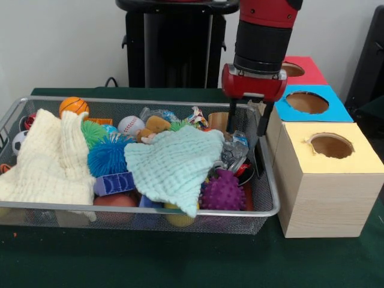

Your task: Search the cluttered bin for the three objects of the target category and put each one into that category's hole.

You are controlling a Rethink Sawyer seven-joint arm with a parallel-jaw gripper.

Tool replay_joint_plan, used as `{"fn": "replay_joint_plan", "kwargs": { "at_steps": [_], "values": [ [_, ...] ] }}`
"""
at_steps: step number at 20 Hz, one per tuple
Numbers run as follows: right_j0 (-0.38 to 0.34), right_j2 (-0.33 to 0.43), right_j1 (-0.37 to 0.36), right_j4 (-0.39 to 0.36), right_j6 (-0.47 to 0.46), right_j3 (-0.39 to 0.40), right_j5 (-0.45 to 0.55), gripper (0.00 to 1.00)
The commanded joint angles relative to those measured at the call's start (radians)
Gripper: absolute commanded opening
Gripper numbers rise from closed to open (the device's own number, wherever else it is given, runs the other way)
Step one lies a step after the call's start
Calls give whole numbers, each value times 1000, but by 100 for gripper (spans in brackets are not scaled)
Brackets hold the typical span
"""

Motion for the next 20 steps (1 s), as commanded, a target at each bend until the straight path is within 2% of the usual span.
{"fn": "replay_joint_plan", "kwargs": {
  "at_steps": [1, 7, 16, 20],
  "values": [
    [-8, 39, 42, 66, 310, 119, -107, 100],
    [-29, 57, 102, 67, 303, 133, -220, 100],
    [-45, 79, 131, 88, 279, 141, -270, 100],
    [-59, 107, 167, 95, 299, 150, -316, 100]
  ]
}}
